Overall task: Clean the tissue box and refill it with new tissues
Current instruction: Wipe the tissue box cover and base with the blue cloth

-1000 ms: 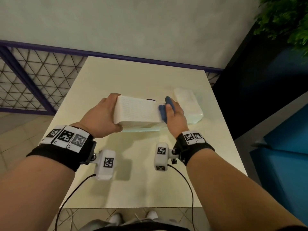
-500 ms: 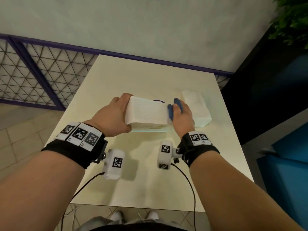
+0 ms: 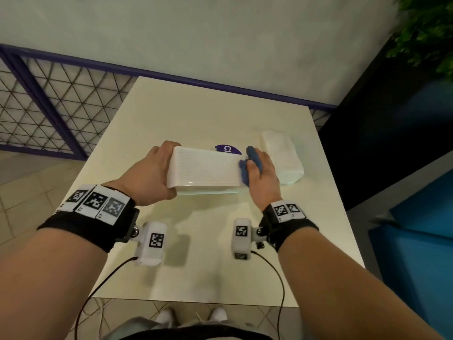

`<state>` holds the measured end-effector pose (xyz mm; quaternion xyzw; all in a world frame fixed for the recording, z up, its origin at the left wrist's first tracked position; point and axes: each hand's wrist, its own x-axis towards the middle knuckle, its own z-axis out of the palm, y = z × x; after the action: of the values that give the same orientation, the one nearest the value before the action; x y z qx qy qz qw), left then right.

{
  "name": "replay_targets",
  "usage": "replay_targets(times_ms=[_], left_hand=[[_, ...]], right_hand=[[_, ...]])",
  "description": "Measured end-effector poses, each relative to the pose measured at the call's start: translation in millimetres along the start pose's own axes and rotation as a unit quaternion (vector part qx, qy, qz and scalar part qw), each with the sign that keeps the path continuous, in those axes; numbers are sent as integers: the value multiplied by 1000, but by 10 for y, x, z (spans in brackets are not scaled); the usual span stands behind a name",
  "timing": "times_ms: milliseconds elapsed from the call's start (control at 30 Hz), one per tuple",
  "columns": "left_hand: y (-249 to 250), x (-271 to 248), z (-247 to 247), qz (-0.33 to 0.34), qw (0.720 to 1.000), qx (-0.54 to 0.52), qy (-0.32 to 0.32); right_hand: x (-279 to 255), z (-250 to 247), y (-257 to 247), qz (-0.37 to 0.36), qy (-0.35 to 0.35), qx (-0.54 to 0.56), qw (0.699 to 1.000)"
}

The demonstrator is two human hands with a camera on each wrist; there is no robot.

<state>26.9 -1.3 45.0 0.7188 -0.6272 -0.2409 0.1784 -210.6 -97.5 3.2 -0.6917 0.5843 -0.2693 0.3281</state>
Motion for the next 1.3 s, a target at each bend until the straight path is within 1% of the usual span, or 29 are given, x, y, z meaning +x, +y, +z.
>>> replay_targets(times_ms=[67,167,200,267,333,400,500,533,567,600,633,667,700,767,833,933,1000,1100,1167,1233,1300], left_hand=[[-42,10,-25,-12,999,-32,-5],[-179,2,-78,-21,995,-95,-16],[-242,-11,-90,-24,992,-122,-16],[-354,-47,-88,-39,979,-199,-17],[-414,-87,-62,-46,959,-277,-22],[-438,-125,-34,-47,940,-338,-25],[-435,-191,-10,-62,915,-399,-11],[-422,-198,-4,-71,914,-400,1],[-394,-198,-18,-79,926,-369,19],[-351,-190,-50,-83,948,-304,40],[-305,-183,-95,-81,971,-218,60],[-259,-179,-144,-71,986,-133,76],[-211,-182,-197,-62,993,-62,80],[-123,-195,-281,-51,996,28,62],[-31,-217,-330,-45,997,49,43],[89,-265,-395,-33,998,44,42],[197,-293,-419,-21,996,82,35],[413,-286,-311,28,987,159,3],[545,-235,-181,55,981,187,-16],[610,-175,-106,44,983,176,-8],[613,-134,-74,24,988,153,11]], right_hand=[[61,-142,7,6,-33,48,998],[82,-337,9,81,-145,68,984],[64,-385,51,83,-180,104,975],[2,-453,144,55,-211,203,955],[-40,-514,156,24,-214,231,949],[-59,-535,89,6,-199,211,957],[-62,-569,-72,-21,-158,183,970],[-63,-587,-118,-30,-148,172,973],[-66,-606,-165,-40,-143,162,976],[-67,-622,-191,-48,-142,153,977],[-73,-647,-211,-55,-142,146,977],[-74,-672,-216,-62,-140,144,978],[-82,-704,-226,-67,-137,147,977],[-87,-782,-243,-74,-135,154,976],[-91,-872,-266,-84,-130,158,975],[-76,-1002,-285,-103,-126,152,975],[-66,-1067,-302,-113,-127,133,976],[-60,-1078,-362,-149,-139,97,974],[-86,-1037,-414,-170,-159,92,968],[-125,-972,-441,-186,-174,102,962],[-139,-905,-434,-185,-179,146,955]])
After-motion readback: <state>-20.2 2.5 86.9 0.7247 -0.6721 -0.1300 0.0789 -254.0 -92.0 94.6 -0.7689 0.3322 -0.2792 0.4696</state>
